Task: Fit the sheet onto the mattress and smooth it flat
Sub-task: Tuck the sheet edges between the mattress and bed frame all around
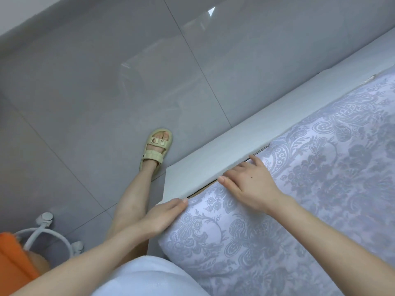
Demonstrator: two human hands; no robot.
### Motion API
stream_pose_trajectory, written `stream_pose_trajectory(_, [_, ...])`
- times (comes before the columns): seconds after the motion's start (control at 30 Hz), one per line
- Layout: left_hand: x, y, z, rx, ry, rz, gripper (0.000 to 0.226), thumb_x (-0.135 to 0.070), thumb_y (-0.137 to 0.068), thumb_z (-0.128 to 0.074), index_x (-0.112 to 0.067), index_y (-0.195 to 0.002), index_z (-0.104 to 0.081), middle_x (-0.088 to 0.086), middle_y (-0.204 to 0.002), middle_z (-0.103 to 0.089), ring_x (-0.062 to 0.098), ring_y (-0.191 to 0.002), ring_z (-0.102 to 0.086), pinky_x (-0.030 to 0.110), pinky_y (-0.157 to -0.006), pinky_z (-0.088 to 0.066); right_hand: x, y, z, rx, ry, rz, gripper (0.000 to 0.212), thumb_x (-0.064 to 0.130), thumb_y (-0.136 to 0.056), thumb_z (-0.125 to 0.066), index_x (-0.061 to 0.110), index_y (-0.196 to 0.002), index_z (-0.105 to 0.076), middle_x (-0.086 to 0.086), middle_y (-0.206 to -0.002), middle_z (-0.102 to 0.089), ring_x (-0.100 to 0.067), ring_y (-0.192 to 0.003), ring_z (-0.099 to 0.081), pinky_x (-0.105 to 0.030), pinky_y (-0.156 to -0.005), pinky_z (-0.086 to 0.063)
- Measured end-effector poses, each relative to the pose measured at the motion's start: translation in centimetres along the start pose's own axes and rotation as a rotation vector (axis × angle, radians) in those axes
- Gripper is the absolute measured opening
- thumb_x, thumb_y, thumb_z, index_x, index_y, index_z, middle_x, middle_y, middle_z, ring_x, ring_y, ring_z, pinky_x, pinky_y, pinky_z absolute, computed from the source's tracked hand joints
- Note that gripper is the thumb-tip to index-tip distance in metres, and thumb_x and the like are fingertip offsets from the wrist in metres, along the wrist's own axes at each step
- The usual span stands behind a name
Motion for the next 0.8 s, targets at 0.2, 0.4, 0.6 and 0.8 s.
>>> stream_pose_trajectory(0.2, [-7.2,-1.1,0.3,-0.278,-0.428,-0.111,0.064,-0.060,-0.095,-0.011,-0.025,-0.125,-0.055,0.001,-0.132,-0.057,0.024,-0.125,-0.048,0.033,-0.098,-0.034,-0.9,-0.9,-0.6,-0.167,-0.192,-0.010,0.064,0.055,-0.089,-0.012,0.024,-0.089,-0.069,0.007,-0.087,-0.070,-0.012,-0.095,-0.060,-0.037,-0.112,-0.017])
stream_pose_trajectory(0.4, [-9.4,-1.3,-3.4,-0.506,-0.469,-0.412,0.051,-0.051,-0.097,-0.021,-0.021,-0.130,-0.047,0.006,-0.127,-0.057,0.026,-0.121,-0.049,0.035,-0.094,-0.036,-7.9,8.4,2.6,-0.753,-0.335,-0.329,0.051,0.044,-0.093,-0.029,0.019,-0.122,-0.062,0.001,-0.127,-0.062,-0.016,-0.127,-0.049,-0.039,-0.114,-0.011])
stream_pose_trajectory(0.6, [-9.6,-1.5,-3.1,-0.687,-0.583,-0.513,0.052,-0.045,-0.099,-0.015,-0.011,-0.090,-0.052,0.013,-0.098,-0.063,0.034,-0.095,-0.056,0.038,-0.074,-0.039,-10.0,10.1,-5.7,-0.495,-0.400,-0.660,0.079,0.060,-0.086,-0.006,0.016,-0.151,-0.005,-0.003,-0.160,0.000,-0.018,-0.147,0.005,-0.043,-0.118,0.008])
stream_pose_trajectory(0.8, [-10.4,-0.7,-3.1,-0.767,-0.759,-0.451,0.054,-0.041,-0.101,-0.014,-0.006,-0.111,-0.054,0.020,-0.115,-0.060,0.039,-0.105,-0.055,0.040,-0.087,-0.041,-8.5,11.5,-5.1,-0.542,-0.669,-0.608,0.055,0.039,-0.102,-0.023,0.018,-0.152,-0.010,0.000,-0.160,-0.004,-0.012,-0.147,-0.001,-0.038,-0.119,0.002])
Point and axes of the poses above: each hand's wrist, its own y-axis away from the middle knuckle, its own z-axis out of the back of the hand, x = y × z, the point moved 9 cm from there along -y, towards the middle knuckle
